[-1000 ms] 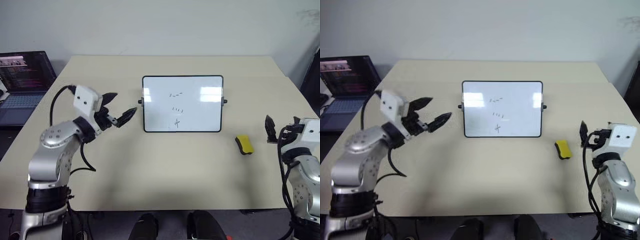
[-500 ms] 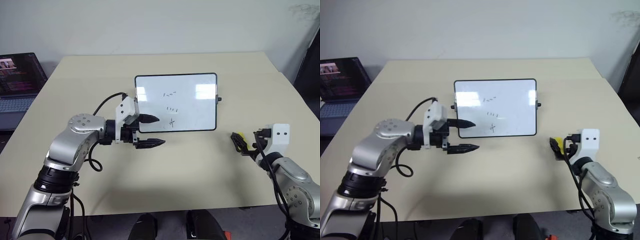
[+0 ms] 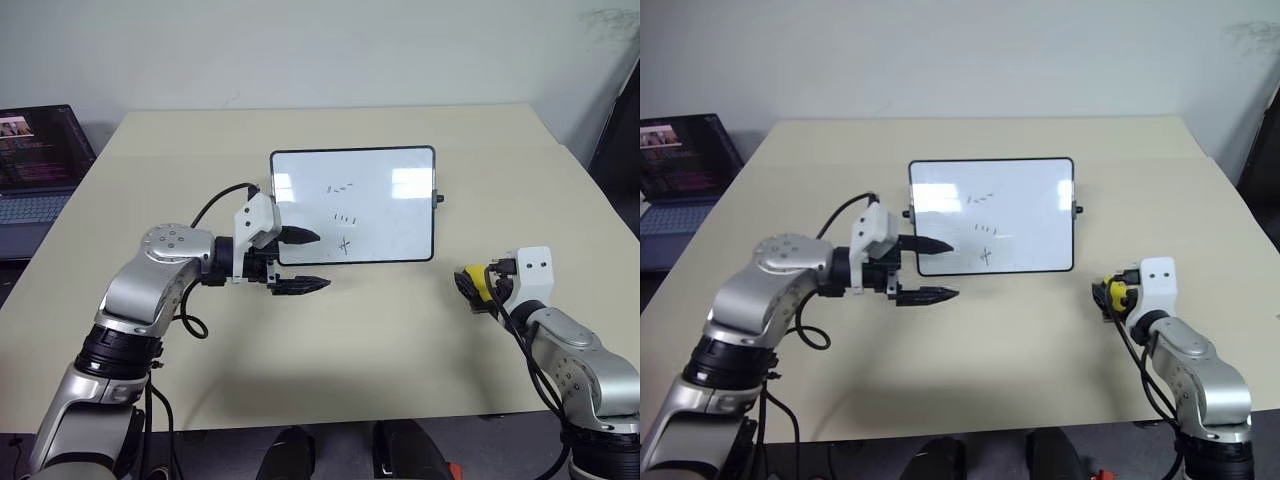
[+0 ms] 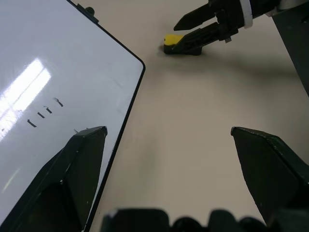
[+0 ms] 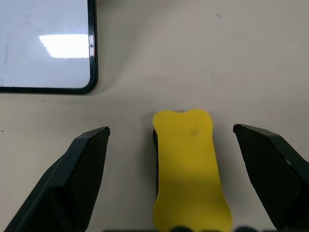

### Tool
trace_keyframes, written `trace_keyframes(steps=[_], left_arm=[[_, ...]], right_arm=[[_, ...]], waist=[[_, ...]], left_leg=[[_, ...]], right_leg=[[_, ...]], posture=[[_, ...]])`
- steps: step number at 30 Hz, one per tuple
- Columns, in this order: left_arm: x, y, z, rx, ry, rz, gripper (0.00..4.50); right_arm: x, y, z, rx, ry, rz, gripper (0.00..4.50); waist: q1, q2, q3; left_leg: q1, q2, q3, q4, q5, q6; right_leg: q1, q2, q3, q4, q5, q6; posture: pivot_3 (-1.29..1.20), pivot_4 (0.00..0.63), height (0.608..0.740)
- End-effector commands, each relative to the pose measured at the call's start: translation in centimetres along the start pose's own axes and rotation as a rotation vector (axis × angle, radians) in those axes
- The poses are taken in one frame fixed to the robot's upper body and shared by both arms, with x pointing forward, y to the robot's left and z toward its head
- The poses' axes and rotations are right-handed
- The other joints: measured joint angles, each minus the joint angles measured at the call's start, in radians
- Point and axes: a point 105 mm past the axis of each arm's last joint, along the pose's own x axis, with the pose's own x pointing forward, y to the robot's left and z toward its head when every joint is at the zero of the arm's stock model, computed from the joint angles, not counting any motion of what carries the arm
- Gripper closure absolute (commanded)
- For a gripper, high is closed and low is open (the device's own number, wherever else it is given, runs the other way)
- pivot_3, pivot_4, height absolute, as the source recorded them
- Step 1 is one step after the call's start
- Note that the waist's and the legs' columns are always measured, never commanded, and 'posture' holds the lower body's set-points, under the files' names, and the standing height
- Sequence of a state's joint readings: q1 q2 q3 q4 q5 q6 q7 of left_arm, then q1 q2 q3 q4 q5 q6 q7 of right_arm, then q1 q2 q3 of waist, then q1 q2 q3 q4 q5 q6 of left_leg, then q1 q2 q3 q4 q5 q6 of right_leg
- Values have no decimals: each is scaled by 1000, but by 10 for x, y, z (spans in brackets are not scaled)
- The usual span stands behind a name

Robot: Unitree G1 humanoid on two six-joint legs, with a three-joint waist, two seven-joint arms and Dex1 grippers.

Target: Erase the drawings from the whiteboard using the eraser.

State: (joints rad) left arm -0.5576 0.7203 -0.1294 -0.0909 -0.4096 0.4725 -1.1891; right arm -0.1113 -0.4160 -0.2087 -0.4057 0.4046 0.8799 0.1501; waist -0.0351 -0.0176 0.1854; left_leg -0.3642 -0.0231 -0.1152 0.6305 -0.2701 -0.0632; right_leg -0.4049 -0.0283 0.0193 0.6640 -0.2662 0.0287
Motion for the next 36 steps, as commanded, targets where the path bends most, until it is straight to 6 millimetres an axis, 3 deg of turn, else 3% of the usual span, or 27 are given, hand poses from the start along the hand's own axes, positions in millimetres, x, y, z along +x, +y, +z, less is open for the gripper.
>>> trace_keyframes(steps=[1,12,20,22,26,29,36], left_arm=[[3,-9,11,65,-20,-45,0],[10,-15,11,87,-28,-100,0],[9,-14,6,89,-18,-90,0],[8,-14,5,90,-16,-88,0],[8,-16,4,89,-17,-86,0],[7,-16,3,88,-16,-83,0],[7,-17,3,84,-18,-82,0]], right_arm=[[-2,-7,15,-15,-56,-11,58],[0,-15,13,4,-57,-24,58],[4,-17,9,1,-43,-29,2919],[5,-17,8,-4,-37,-26,3462],[7,-14,8,-6,-38,-17,3683],[8,-13,8,-7,-38,-15,4486],[8,-13,8,-11,-42,-20,4486]], waist=[[0,0,0],[1,0,0],[0,0,0],[0,0,0],[0,0,0],[-1,0,0],[0,0,0]], left_leg=[[0,0,0,0,0,0],[0,0,0,0,0,0],[0,0,0,1,0,0],[0,0,0,1,0,0],[0,0,0,1,0,0],[1,0,1,1,0,0],[1,0,1,3,0,0]], right_leg=[[0,0,0,0,0,0],[0,0,0,1,0,0],[0,0,0,1,0,0],[0,0,0,1,0,0],[0,0,0,1,0,0],[0,0,0,2,0,0],[0,1,1,3,1,-1]], posture=[[0,150,740],[0,150,740],[0,150,740],[0,150,740],[0,150,740],[0,150,740],[0,150,740]])
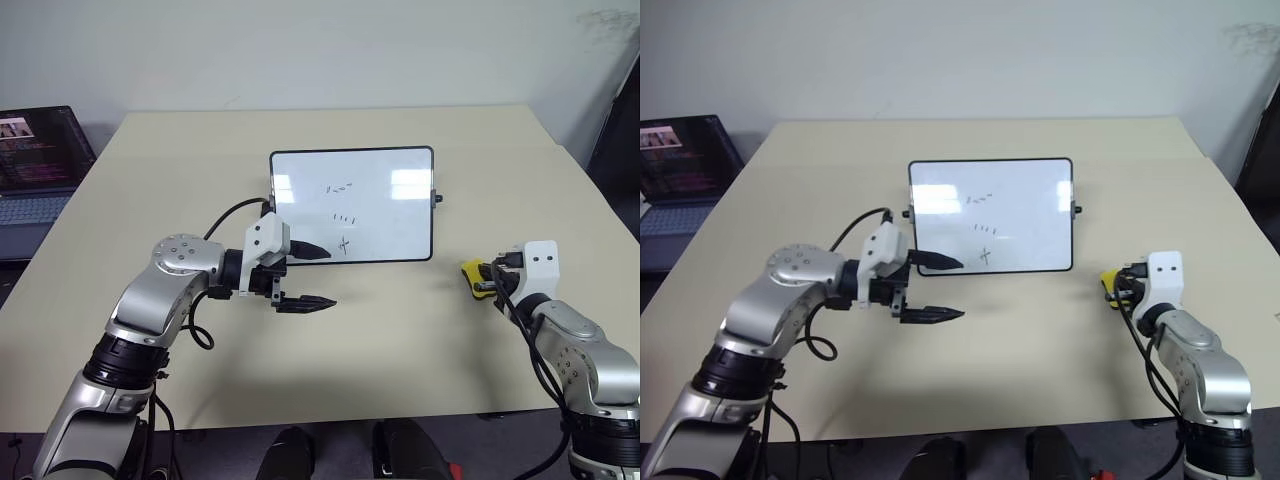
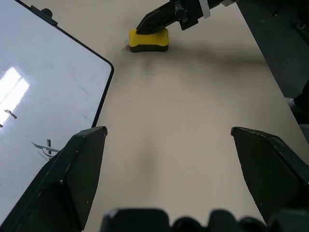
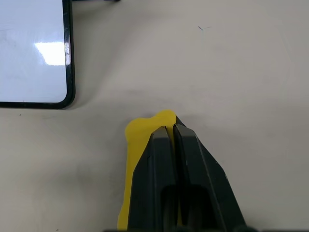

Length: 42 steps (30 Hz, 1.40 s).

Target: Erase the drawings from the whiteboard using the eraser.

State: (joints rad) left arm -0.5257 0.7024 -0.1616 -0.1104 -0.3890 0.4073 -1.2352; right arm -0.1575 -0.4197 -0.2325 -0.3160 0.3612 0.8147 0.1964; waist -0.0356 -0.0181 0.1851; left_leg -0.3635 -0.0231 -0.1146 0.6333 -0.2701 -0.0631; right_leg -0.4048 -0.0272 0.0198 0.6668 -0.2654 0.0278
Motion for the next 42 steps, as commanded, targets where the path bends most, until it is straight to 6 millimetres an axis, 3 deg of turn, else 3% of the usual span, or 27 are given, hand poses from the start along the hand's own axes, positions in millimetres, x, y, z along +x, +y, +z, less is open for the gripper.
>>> trace_keyframes(steps=[1,2,5,13,26,42], left_arm=[[-1,-1,7,41,-12,1,0],[-1,-1,7,40,-12,1,0],[0,-1,9,40,-14,2,0],[1,-1,11,38,-16,-2,0],[3,-2,9,38,-17,-5,0],[3,-2,10,40,-19,7,0]], right_arm=[[0,-3,2,-7,-14,-22,4486],[-1,-6,4,-11,-25,-37,4486],[-1,-11,10,-23,-54,-66,3802],[-6,3,17,-17,-60,-2,1023],[0,-2,4,-29,-7,3,1023],[12,-1,5,-35,2,24,1023]], waist=[[0,0,0],[0,0,0],[0,0,0],[0,0,0],[1,0,0],[1,0,0]], left_leg=[[0,0,0,0,0,0],[0,0,0,0,0,0],[0,0,0,0,0,0],[0,0,0,1,0,0],[0,0,0,4,0,0],[0,0,0,12,0,1]], right_leg=[[0,0,0,0,0,0],[0,0,0,0,0,0],[0,0,0,0,0,0],[0,0,0,1,0,0],[0,0,0,6,0,0],[0,2,2,12,0,0]], posture=[[0,150,740],[0,150,740],[0,150,740],[0,150,740],[0,150,740],[0,150,740]])
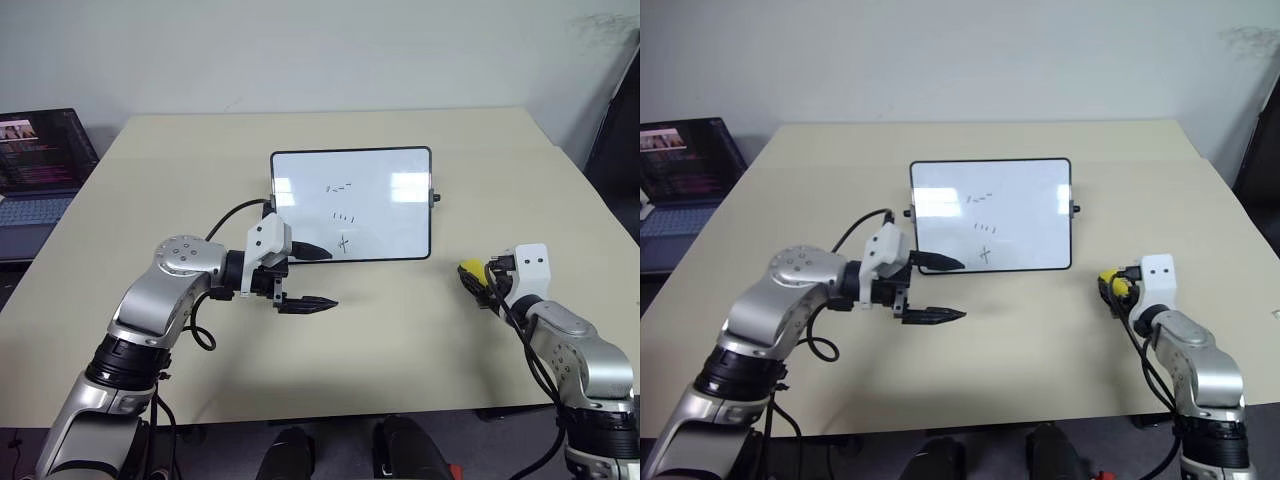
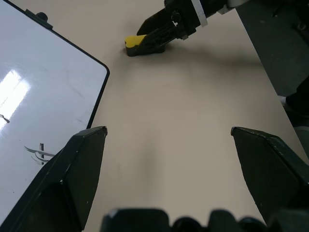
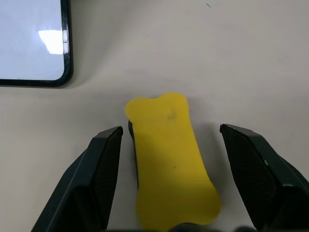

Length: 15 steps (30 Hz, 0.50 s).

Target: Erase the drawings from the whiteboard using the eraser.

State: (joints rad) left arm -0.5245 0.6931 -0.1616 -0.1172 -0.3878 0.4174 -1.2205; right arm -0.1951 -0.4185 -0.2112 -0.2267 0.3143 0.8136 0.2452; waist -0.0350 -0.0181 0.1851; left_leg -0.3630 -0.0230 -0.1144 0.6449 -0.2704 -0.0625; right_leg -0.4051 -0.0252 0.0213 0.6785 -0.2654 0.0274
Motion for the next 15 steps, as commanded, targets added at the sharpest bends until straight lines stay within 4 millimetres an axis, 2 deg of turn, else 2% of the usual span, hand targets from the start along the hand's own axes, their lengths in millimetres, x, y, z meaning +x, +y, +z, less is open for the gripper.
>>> trace_keyframes(steps=[1,4,7,8,13,15], left_arm=[[1,-3,9,45,-14,-2,0],[1,-3,9,43,-13,1,0],[1,-3,8,40,-11,4,0],[0,-3,8,39,-11,5,0],[-2,0,5,16,-18,46,0],[-5,6,5,-9,-30,115,0]], right_arm=[[1,-1,15,-28,-53,3,1185],[2,-3,15,-25,-52,3,1897],[3,-2,14,-24,-51,5,2988],[3,-2,14,-24,-51,5,3225],[4,-1,16,-21,-59,7,3248],[2,2,20,-18,-82,8,3248]], waist=[[0,0,0],[0,0,0],[0,0,0],[0,0,0],[0,0,0],[0,0,0]], left_leg=[[0,0,0,0,0,0],[0,0,0,0,0,0],[0,0,0,0,0,0],[0,0,0,0,0,0],[0,0,0,0,0,0],[0,0,0,0,0,0]], right_leg=[[0,0,0,0,0,0],[0,0,0,0,0,0],[0,0,0,0,0,0],[0,0,0,0,0,0],[0,0,0,0,0,0],[0,0,0,0,0,0]], posture=[[0,150,740],[0,150,740],[0,150,740],[0,150,740],[0,150,740],[0,150,740]])
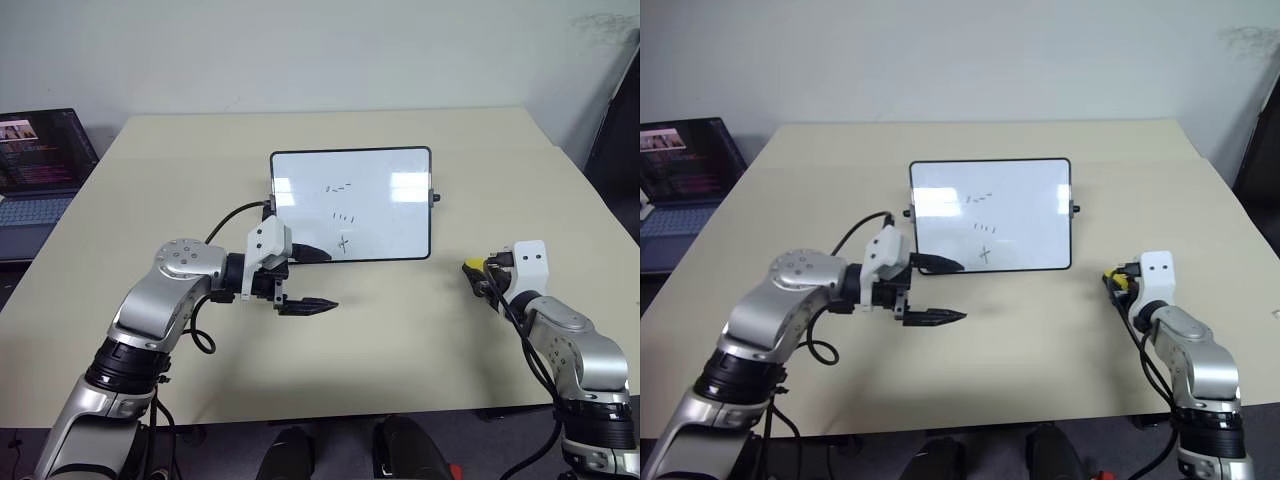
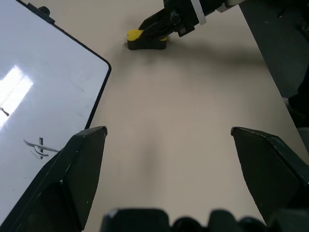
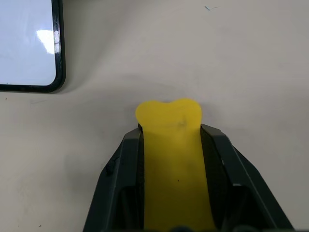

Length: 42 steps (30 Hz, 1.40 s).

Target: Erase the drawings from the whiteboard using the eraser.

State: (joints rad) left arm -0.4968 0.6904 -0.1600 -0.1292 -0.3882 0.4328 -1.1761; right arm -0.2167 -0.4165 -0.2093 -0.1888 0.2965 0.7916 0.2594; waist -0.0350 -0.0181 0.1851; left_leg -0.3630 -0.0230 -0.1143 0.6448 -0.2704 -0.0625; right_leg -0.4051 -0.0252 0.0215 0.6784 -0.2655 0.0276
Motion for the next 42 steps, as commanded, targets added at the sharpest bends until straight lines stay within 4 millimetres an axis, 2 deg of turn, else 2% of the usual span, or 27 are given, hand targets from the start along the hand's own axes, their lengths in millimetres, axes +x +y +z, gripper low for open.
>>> trace_keyframes(steps=[1,4,11,14,19,24,29,34,42], left_arm=[[-7,10,11,11,-40,109,0],[-14,20,7,-6,-30,219,0],[-38,53,13,-55,-67,507,0],[-49,72,14,-63,-60,645,0],[-51,79,19,-49,-43,674,0],[-51,83,20,-39,-31,697,0],[-55,80,14,-48,4,691,0],[-63,82,10,-55,21,718,0],[-67,82,8,-56,31,731,0]], right_arm=[[-4,5,21,-15,-90,10,3248],[-11,16,33,-64,-159,40,3248],[-17,58,75,-341,-396,104,3248],[-7,84,94,-404,-495,153,3248],[17,122,124,-453,-609,209,3249],[41,146,149,-514,-681,214,3249],[64,159,172,-549,-740,165,3249],[77,164,179,-529,-760,131,3249],[104,182,152,-551,-620,150,3251]], waist=[[0,0,0],[0,0,0],[0,0,0],[-1,0,0],[-7,0,0],[-7,-1,0],[-11,-1,0],[-16,-1,0],[-23,-1,0]], left_leg=[[0,0,0,0,0,0],[0,0,0,0,0,0],[0,0,0,0,0,0],[0,0,0,0,0,0],[1,1,0,0,0,0],[0,0,0,0,0,-1],[-1,0,0,-1,0,-1],[-1,0,0,-2,0,-1],[-1,0,1,-2,0,-1]], right_leg=[[0,0,0,0,0,0],[0,0,0,0,0,0],[0,0,0,0,-2,4],[-1,0,0,0,-2,4],[-1,1,0,0,1,-1],[-2,0,0,0,1,-2],[-2,0,0,0,1,-2],[-3,0,0,1,2,-2],[-4,-1,1,1,2,-3]], posture=[[0,150,740],[0,150,740],[0,150,740],[0,150,740],[0,150,740],[0,150,740],[0,150,740],[0,150,740],[0,150,740]])
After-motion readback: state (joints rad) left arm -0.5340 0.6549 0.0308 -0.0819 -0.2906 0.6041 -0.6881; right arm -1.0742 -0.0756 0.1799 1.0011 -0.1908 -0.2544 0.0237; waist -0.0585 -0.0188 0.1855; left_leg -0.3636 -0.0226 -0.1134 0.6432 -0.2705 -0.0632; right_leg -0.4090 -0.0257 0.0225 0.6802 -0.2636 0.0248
